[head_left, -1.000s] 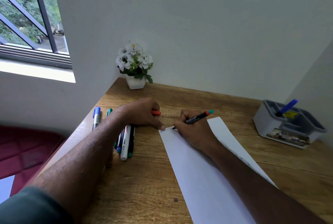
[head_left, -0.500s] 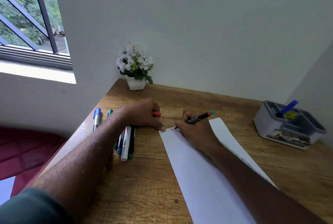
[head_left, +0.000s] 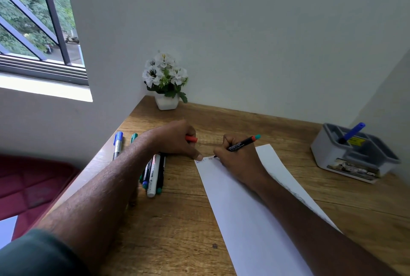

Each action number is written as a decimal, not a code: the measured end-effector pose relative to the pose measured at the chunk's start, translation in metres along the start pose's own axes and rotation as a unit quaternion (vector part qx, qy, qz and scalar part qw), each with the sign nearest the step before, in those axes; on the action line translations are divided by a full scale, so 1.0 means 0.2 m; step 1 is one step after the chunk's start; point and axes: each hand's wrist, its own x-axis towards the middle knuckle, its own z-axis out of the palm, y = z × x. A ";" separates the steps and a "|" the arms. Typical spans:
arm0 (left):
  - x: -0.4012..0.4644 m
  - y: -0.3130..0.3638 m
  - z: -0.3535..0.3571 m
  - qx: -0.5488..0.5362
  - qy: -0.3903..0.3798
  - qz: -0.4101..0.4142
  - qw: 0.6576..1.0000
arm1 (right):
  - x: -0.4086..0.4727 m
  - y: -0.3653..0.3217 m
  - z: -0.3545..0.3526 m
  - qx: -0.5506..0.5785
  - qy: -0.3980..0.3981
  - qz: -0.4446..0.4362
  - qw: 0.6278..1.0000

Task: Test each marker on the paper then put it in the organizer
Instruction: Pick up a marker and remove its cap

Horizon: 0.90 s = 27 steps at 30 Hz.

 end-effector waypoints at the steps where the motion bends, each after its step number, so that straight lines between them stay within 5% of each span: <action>1: 0.00 0.00 0.00 0.000 0.000 0.000 1.000 | 0.00 0.00 0.00 -0.001 0.000 0.002 1.000; 27: 0.00 0.01 0.00 0.001 -0.010 0.001 1.000 | 0.00 0.00 -0.01 0.003 -0.001 0.017 1.000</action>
